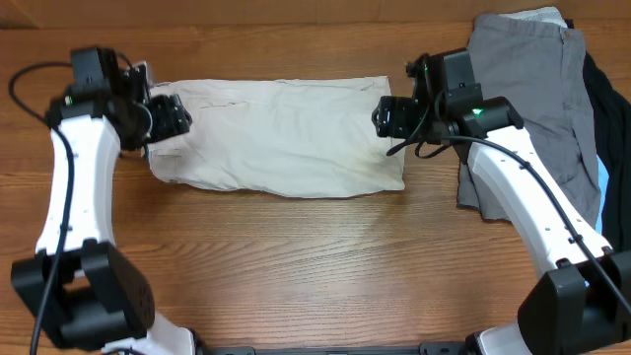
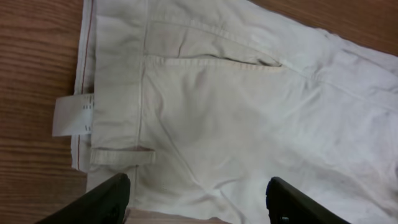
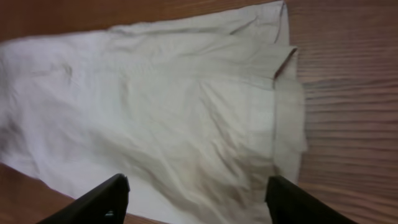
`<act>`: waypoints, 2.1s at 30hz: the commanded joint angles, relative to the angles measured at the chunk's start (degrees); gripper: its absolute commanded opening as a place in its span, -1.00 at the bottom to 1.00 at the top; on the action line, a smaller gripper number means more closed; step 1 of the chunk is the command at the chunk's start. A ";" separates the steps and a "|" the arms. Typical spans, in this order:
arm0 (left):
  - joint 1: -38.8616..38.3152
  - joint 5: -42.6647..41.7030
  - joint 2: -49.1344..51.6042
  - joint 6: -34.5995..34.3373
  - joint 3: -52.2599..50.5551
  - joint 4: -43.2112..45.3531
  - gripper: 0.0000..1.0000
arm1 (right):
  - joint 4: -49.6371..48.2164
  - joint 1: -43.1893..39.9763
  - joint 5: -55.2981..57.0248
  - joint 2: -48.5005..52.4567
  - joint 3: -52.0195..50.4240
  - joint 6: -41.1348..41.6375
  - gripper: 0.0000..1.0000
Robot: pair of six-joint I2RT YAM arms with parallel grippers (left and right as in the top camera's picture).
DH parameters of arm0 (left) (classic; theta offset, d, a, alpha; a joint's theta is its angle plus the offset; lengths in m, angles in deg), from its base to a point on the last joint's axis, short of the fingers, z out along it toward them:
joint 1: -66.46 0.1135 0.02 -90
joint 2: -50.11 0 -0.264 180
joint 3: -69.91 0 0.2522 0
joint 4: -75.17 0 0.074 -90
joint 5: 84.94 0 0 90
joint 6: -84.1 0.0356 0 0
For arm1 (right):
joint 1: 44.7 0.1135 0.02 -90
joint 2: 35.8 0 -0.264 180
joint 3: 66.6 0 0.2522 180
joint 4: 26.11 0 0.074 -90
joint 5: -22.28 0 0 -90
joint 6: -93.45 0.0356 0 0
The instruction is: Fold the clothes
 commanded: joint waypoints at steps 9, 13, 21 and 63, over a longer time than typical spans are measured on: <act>0.02 -1.14 0.81 2.45 15.08 -6.29 0.68 | -9.35 0.33 -6.93 12.72 0.83 -1.40 0.28; 0.13 -0.96 2.62 6.38 15.06 -8.31 1.00 | -12.22 -0.28 -6.97 16.98 0.83 -1.40 0.29; 2.01 0.09 6.43 7.56 15.06 -8.37 1.00 | -15.23 -0.39 -6.97 22.71 0.83 -1.79 0.30; 4.09 -16.04 32.61 18.75 14.38 -1.99 0.75 | -11.37 -0.39 -6.08 23.34 0.83 -1.79 0.32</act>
